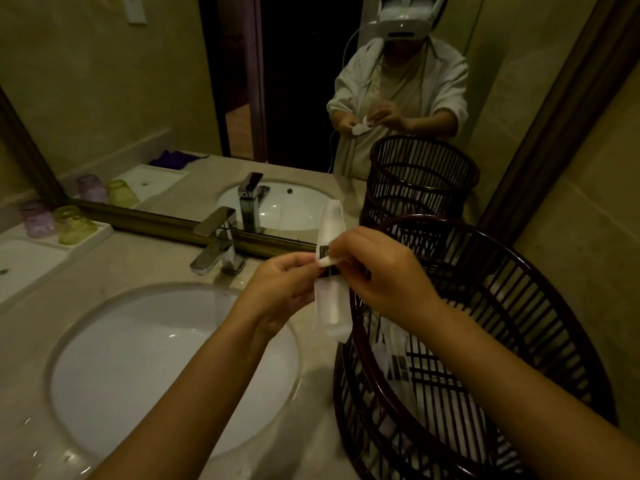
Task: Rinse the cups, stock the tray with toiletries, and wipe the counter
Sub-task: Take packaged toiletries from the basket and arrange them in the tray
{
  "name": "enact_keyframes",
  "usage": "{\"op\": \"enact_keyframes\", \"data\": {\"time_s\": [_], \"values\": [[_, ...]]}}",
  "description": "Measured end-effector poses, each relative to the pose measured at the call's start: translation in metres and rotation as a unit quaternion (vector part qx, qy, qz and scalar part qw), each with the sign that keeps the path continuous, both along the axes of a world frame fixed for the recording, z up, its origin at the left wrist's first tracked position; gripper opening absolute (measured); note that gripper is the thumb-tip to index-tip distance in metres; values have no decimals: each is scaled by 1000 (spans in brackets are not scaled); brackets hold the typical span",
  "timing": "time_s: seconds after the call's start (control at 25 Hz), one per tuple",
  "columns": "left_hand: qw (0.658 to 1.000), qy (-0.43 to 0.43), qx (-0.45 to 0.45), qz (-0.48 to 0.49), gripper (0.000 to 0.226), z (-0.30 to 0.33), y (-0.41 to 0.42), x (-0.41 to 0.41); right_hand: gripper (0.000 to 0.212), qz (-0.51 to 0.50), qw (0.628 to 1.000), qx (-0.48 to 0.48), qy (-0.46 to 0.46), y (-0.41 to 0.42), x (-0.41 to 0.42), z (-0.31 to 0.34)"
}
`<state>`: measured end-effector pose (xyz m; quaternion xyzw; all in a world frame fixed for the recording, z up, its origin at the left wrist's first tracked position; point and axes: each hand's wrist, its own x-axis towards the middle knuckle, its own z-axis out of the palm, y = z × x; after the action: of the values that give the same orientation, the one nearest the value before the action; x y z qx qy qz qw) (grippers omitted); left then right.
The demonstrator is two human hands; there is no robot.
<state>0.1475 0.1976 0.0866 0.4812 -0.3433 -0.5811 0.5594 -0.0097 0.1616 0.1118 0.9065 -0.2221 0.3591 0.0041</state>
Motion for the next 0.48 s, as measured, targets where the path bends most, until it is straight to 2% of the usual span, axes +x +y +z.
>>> {"op": "enact_keyframes", "data": {"time_s": [0.16,0.24,0.32,0.4,0.48], "values": [[994,98,21,-33,20,-6,-1,9,8,18,1000,-21,-5,-8,-6,-7],[990,129,23,-45,30,-8,-1,13,12,28,999,-31,15,-9,-3,-13],[993,107,15,-50,39,-11,-3,12,17,39,999,-22,22,-8,-2,-18],[996,75,10,-37,40,-14,-5,11,24,42,999,31,5,-5,-1,-22],[997,66,14,-25,39,-18,-5,11,29,32,989,119,-77,-5,-3,-21]]}}
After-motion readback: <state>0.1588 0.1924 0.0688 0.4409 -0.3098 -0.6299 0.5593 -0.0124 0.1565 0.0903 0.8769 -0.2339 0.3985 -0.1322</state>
